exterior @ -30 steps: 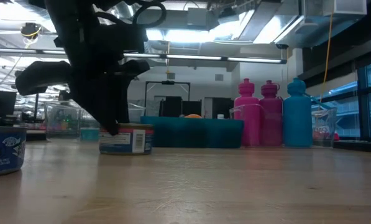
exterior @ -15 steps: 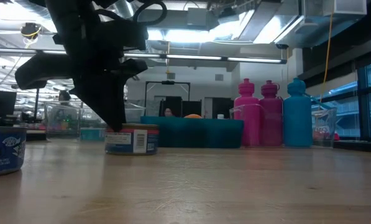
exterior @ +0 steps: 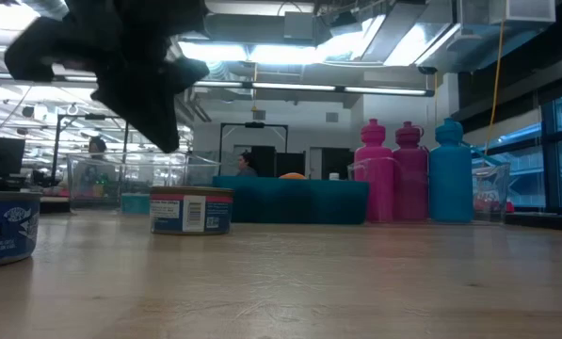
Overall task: Pick & Place Food Item
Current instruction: Put the blue pink tuna can into the left transparent bin
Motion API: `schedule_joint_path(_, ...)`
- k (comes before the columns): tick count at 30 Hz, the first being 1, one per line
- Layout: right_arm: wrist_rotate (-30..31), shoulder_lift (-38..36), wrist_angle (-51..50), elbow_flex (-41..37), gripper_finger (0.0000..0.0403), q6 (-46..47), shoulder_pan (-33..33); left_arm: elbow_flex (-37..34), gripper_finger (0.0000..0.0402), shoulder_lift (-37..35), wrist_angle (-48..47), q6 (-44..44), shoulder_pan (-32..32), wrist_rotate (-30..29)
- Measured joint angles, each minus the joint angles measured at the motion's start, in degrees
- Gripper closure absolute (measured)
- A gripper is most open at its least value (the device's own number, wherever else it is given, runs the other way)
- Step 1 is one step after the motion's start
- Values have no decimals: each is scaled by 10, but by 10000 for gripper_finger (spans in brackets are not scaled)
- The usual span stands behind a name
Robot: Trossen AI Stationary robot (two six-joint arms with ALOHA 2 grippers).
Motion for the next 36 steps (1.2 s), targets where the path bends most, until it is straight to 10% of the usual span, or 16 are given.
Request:
schedule_joint_path(14,0,0,0,0,390,1,0,1,380,-4,-18,41,0,35)
schedule_joint_path(25,-2,0,0,0,394,0,0,2,227,7,-2,26,0,57)
schedule_joint_path(36,-13,0,0,0,396,0,0,2,107,74,39,32,2,-61)
